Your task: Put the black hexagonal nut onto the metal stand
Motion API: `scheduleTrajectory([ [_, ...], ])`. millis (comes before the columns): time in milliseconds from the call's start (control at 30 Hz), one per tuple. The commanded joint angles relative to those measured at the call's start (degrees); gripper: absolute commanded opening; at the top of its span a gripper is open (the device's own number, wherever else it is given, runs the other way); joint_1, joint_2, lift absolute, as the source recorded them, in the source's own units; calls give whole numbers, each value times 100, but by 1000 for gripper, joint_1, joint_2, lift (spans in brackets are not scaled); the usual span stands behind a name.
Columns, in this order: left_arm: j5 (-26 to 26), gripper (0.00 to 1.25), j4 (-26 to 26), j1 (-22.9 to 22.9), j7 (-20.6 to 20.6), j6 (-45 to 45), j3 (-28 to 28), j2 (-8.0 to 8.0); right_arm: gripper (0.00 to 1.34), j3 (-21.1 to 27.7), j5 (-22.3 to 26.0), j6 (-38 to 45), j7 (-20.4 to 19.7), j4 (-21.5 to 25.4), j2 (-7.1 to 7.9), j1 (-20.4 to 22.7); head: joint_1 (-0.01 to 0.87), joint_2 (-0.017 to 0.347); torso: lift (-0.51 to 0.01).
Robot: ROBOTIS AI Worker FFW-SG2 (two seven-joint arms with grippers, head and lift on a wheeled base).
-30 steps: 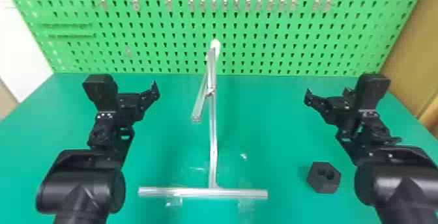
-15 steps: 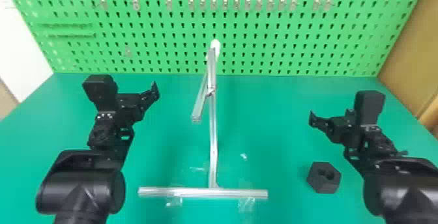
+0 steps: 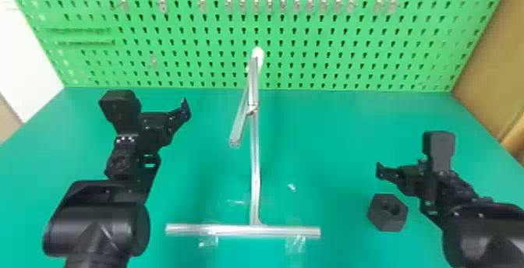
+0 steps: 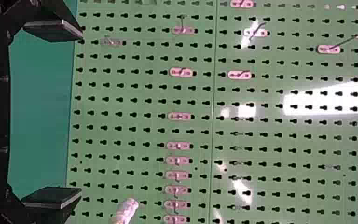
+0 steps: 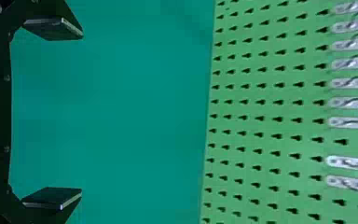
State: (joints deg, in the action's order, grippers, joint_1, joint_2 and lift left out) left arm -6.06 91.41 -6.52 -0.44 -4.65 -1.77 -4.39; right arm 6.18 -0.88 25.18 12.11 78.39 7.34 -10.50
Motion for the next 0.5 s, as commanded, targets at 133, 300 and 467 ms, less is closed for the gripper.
scheduleTrajectory([
  [133, 0, 1135, 0, 11, 0, 8, -7, 0, 1221, 76, -140, 391, 89, -60, 39, 74, 693, 81, -1],
  [300, 0, 1135, 0, 2, 0, 8, -7, 0, 1220, 120, -202, 567, 142, -95, 57, 83, 693, 81, -1],
  [467, 0, 1135, 0, 2, 0, 8, -7, 0, 1220, 173, -255, 628, 239, -289, 57, 65, 693, 81, -1],
])
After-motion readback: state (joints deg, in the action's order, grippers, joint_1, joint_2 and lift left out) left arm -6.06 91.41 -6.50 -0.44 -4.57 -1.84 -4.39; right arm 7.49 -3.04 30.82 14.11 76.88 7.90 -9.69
